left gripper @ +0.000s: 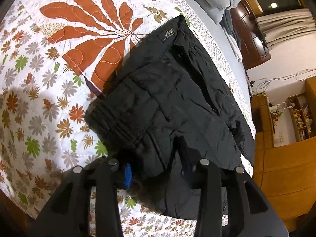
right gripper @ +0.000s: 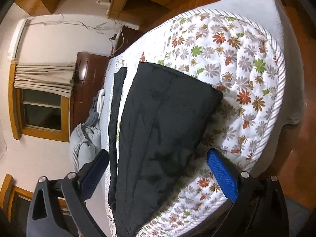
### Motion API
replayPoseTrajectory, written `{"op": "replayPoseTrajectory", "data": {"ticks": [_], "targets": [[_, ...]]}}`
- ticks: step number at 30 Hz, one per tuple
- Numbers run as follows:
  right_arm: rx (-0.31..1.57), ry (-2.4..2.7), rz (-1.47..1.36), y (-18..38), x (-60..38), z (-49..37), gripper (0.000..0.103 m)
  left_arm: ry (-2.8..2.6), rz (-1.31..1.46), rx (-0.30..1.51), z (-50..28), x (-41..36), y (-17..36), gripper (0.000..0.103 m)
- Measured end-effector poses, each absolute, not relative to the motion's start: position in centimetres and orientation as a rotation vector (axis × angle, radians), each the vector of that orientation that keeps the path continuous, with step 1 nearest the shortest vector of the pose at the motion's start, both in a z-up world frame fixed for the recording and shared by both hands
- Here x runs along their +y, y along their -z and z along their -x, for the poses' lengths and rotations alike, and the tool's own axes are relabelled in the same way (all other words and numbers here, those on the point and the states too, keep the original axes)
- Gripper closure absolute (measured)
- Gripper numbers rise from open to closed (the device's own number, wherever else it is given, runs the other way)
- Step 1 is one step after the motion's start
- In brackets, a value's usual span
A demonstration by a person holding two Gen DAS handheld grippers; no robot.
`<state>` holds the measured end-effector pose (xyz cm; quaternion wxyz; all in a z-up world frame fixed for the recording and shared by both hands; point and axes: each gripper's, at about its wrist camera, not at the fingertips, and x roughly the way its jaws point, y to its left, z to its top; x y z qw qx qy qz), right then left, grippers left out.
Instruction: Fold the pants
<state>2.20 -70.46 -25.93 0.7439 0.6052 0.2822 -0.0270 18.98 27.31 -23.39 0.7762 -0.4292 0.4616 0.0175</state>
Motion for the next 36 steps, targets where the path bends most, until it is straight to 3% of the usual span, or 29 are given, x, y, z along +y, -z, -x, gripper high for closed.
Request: {"op": "replayPoseTrajectory", "data": {"ticks": [4, 8, 12, 29, 36], "targets": [[0.617, 0.045, -1.296, 26.1, -70.3, -2.2, 0.022, -0.081, 0.933, 1.007, -19.1, 27.3, 23.3, 0.076], [0.631, 0.036, -1.274, 26.0, -70.0, -3.0, 0.063, -0.088, 0.931, 0.998, -19.0, 27.2, 22.9, 0.091], [0.65, 0.042, -1.238, 25.6, -69.9, -4.3, 0.086, -0.11, 0.931, 0.984, -18.9, 27.1, 22.3, 0.094], [0.795, -0.094, -1.123, 24.8, -60.7, -6.9, 0.088, -0.245, 0.982, 0.922, -12.9, 36.0, 21.3, 0.095], [0.848, -0.051, -1.067, 25.5, -60.3, -7.2, 0.086, -0.233, 0.973, 0.933, -13.0, 36.3, 21.9, 0.091]]}}
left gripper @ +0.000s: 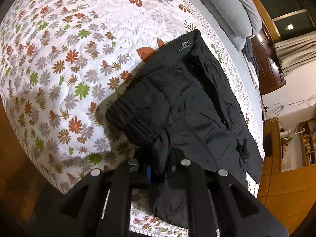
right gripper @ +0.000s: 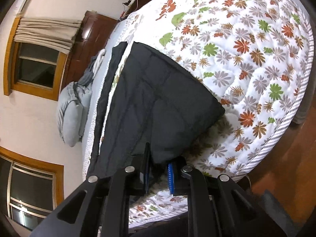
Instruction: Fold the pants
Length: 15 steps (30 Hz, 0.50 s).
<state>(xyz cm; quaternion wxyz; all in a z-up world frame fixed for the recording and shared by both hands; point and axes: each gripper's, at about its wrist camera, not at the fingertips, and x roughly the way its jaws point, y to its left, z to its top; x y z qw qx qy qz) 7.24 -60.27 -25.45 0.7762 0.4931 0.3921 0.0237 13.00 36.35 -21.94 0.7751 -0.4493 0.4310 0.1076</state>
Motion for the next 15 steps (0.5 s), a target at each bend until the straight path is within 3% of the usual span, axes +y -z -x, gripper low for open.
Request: {"op": "replayPoseTrajectory", "data": {"ticks": [1, 3, 4, 5, 7, 15], "targets": [[0.857, -0.052, -1.061, 25.4, -60.3, -7.2, 0.084, -0.226, 0.973, 0.935, -12.9, 36.5, 21.9, 0.086], [0.864, -0.058, -1.065, 24.8, -60.4, -7.3, 0.057, -0.19, 0.972, 0.937, -12.7, 36.9, 21.9, 0.08], [0.868, -0.049, -1.051, 24.3, -60.8, -7.1, 0.05, -0.183, 0.968, 0.943, -12.4, 37.2, 21.7, 0.073], [0.869, -0.032, -1.028, 23.9, -61.2, -6.8, 0.039, -0.192, 0.953, 0.949, -12.1, 37.4, 21.3, 0.05], [0.864, 0.008, -0.987, 22.7, -62.4, -5.9, 0.034, -0.252, 0.867, 0.915, -11.4, 38.1, 19.5, 0.023], [0.794, 0.195, -0.814, 16.6, -66.0, -5.1, 0.034, -0.184, 0.687, 0.823, -16.0, 41.4, 12.2, 0.012]]}}
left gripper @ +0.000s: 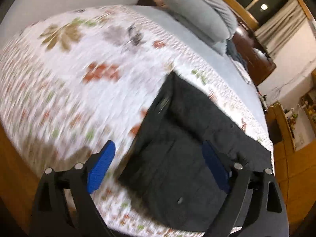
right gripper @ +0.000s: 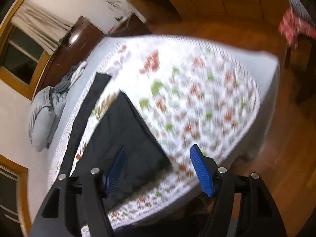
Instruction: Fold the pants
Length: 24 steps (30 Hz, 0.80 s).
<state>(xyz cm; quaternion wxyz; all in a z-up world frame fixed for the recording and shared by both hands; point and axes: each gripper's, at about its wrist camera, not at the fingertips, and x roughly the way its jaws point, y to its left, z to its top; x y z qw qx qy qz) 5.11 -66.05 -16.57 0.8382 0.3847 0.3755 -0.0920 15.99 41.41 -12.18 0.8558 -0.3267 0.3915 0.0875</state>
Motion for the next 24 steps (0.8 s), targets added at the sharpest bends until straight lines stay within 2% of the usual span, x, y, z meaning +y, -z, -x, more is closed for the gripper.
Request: {"op": "replayPoseTrajectory", "data": {"ticks": [6, 14, 21, 22, 24], "targets": [[0.838, 0.042, -0.797, 15.3, -61.3, -11.7, 0.03, -0.061, 0.71, 0.889, -26.9, 42.7, 12.1, 0.008], [0.946, -0.078, -0.738, 16.0, -55.0, -22.2, 0.027, -0.037, 0.691, 1.05, -39.4, 43.9, 17.2, 0.008], [1.016, -0.139, -0.631, 15.8, -51.6, -31.5, 0.025, 0.022, 0.568, 1.164, -45.7, 43.7, 21.4, 0.01], [1.016, -0.153, -0.623, 15.6, -51.6, -32.7, 0.025, 0.027, 0.558, 1.159, -45.9, 43.6, 21.6, 0.012], [1.011, -0.179, -0.615, 15.0, -52.2, -35.2, 0.019, 0.055, 0.523, 1.154, -46.4, 43.3, 21.9, 0.044]]}}
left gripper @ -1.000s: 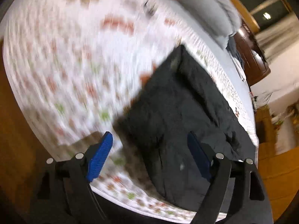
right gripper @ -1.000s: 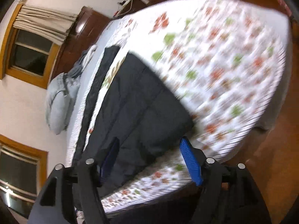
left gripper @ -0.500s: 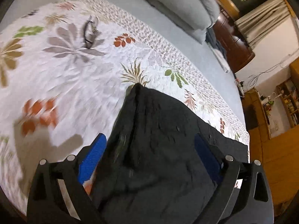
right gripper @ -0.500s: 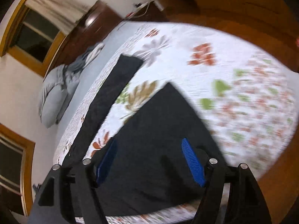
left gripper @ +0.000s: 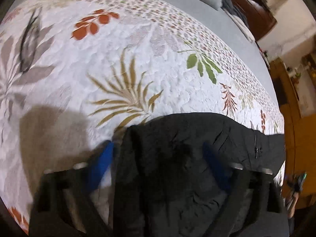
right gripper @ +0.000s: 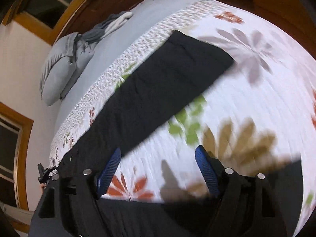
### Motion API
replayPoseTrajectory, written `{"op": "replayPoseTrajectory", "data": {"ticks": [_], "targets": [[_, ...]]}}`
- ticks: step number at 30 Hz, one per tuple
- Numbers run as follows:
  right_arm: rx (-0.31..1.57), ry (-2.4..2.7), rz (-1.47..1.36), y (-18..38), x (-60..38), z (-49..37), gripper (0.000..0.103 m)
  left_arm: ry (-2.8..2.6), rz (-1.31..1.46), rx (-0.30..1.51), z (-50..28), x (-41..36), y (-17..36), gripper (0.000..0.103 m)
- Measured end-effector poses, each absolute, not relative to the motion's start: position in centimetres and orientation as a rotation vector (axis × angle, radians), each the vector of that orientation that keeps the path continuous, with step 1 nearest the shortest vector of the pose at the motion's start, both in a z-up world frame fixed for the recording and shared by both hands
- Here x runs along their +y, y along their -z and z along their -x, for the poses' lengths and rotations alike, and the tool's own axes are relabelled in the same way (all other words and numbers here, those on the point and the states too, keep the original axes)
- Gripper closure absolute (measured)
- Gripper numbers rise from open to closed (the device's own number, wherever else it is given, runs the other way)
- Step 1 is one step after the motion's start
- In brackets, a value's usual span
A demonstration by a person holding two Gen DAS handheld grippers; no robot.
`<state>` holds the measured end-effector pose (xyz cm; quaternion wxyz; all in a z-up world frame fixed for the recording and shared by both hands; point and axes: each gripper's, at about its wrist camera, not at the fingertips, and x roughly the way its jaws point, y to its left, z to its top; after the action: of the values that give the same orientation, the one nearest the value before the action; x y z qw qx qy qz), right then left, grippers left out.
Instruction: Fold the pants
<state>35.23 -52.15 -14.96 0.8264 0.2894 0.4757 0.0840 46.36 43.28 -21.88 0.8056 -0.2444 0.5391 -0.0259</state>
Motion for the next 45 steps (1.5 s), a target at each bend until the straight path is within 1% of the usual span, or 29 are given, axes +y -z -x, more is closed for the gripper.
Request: {"op": "replayPoseTrajectory", "data": {"ticks": [1, 2, 3, 7, 8, 9, 13, 18, 26, 27, 28, 29, 30, 32, 33, 38, 45], "targets": [[1.01, -0.183, -0.609, 14.7, -52.6, -36.5, 0.018, 0.047, 0.498, 1.158, -46.5, 43.1, 22.0, 0.056], [1.012, -0.185, -0.596, 14.3, -53.3, -38.1, 0.017, 0.047, 0.488, 1.153, -46.5, 43.0, 22.2, 0.063], [1.012, -0.184, -0.588, 14.1, -53.9, -39.1, 0.017, 0.053, 0.476, 1.152, -46.5, 43.0, 22.3, 0.067], [1.017, -0.146, -0.516, 13.0, -56.3, -44.5, 0.017, 0.051, 0.491, 1.12, -46.1, 43.3, 22.2, 0.073], [1.022, -0.135, -0.493, 12.8, -56.7, -45.8, 0.017, 0.041, 0.489, 1.114, -46.1, 43.2, 22.3, 0.077], [1.029, -0.124, -0.464, 12.5, -56.9, -47.7, 0.017, 0.019, 0.478, 1.114, -46.0, 43.2, 22.3, 0.085], [1.083, -0.109, -0.388, 13.2, -57.1, -53.3, 0.017, -0.006, 0.486, 1.119, -45.9, 43.3, 22.7, 0.085], [1.167, -0.131, -0.319, 15.8, -56.1, -58.7, 0.017, -0.026, 0.481, 1.135, -46.2, 43.2, 22.8, 0.084], [1.261, -0.187, -0.235, 17.9, -54.7, -62.5, 0.015, -0.038, 0.477, 1.192, -47.1, 43.0, 22.9, 0.084], [1.264, -0.203, -0.228, 17.9, -54.6, -62.5, 0.017, -0.043, 0.474, 1.195, -47.1, 43.0, 22.9, 0.084], [1.261, -0.211, -0.219, 17.9, -54.5, -62.4, 0.022, -0.049, 0.471, 1.197, -47.2, 42.9, 22.8, 0.084], [1.273, -0.21, -0.217, 18.0, -54.6, -62.2, 0.042, -0.059, 0.463, 1.199, -47.2, 42.8, 22.7, 0.085], [1.284, -0.2, -0.209, 18.1, -54.5, -62.0, 0.069, -0.072, 0.453, 1.199, -47.2, 42.6, 22.6, 0.085], [1.272, -0.203, -0.191, 17.6, -54.6, -61.3, 0.089, -0.105, 0.419, 1.186, -47.2, 42.1, 22.1, 0.088], [1.254, -0.203, -0.175, 17.0, -54.7, -60.7, 0.091, -0.124, 0.403, 1.175, -47.2, 41.8, 21.7, 0.088], [1.192, -0.18, -0.176, 14.0, -55.6, -57.9, 0.094, -0.173, 0.402, 1.127, -46.6, 41.3, 19.3, 0.09], [1.097, -0.125, -0.196, 8.7, -57.4, -52.6, 0.096, -0.158, 0.392, 1.043, -45.0, 40.2, 13.4, 0.091]]}}
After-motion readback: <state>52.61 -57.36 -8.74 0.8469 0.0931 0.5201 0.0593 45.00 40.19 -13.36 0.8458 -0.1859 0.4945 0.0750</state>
